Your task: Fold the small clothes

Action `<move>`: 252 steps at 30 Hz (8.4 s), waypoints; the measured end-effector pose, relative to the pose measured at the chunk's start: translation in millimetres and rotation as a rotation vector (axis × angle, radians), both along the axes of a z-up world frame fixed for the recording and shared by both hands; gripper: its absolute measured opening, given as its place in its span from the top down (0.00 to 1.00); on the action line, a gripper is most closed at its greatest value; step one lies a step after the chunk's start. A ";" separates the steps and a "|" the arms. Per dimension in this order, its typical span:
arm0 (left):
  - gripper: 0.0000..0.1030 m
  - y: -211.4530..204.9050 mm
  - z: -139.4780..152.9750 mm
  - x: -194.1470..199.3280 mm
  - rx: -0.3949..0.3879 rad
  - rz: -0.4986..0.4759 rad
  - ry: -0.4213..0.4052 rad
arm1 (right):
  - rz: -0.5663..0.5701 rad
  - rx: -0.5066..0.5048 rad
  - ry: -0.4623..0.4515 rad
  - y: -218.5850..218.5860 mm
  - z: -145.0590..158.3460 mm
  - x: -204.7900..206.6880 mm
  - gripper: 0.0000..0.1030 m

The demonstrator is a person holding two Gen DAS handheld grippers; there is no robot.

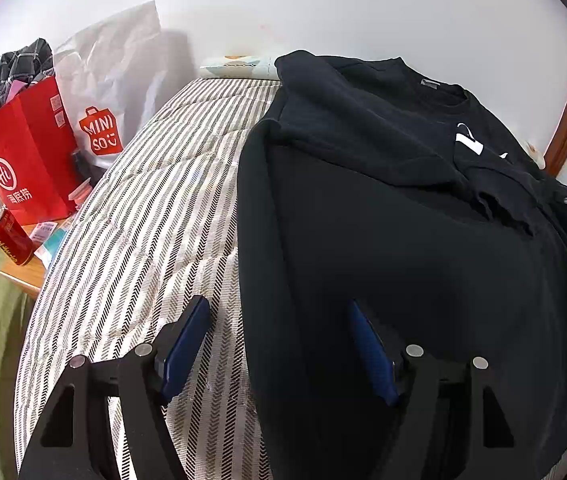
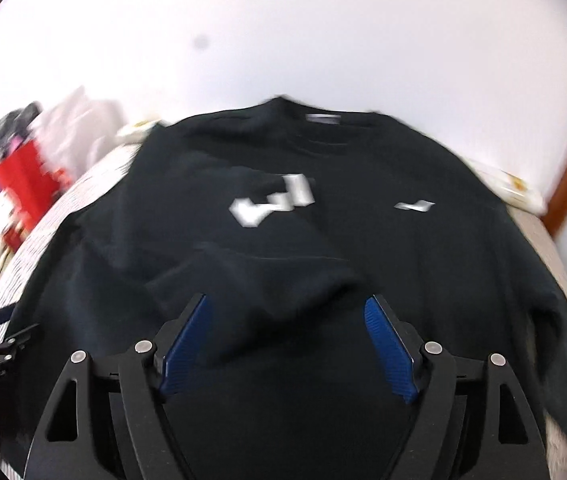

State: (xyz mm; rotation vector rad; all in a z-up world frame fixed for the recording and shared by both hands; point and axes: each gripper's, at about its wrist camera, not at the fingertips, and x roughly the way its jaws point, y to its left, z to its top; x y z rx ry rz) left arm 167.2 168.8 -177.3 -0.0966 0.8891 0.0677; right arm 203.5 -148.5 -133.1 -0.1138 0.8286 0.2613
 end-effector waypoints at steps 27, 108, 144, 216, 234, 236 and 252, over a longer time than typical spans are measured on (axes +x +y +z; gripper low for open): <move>0.25 0.2 0.9 0.2 0.001 -0.008 0.005 | -0.331 0.231 0.100 -125.8 2.2 74.7 0.72; 0.53 13.7 11.3 16.9 -0.051 0.040 0.057 | -0.371 0.068 0.179 -136.6 -28.0 113.9 0.47; 0.29 -15.4 5.4 -1.5 0.028 0.041 0.060 | -0.439 -0.035 0.002 -182.1 31.7 -16.4 0.24; 0.45 -6.5 10.3 -75.0 -0.039 -0.039 -0.004 | -0.030 -0.029 -0.006 1.0 30.7 6.9 0.26; 0.44 -0.3 21.8 -58.9 -0.042 -0.007 0.001 | -0.140 0.020 0.042 -47.3 27.5 14.9 0.47; 0.44 3.5 20.4 -58.8 -0.048 0.001 0.004 | -0.109 0.006 0.032 -42.7 35.3 8.7 0.47; 0.44 7.5 21.5 -50.4 -0.082 -0.021 -0.006 | -0.083 0.017 0.109 -31.8 7.3 44.2 0.90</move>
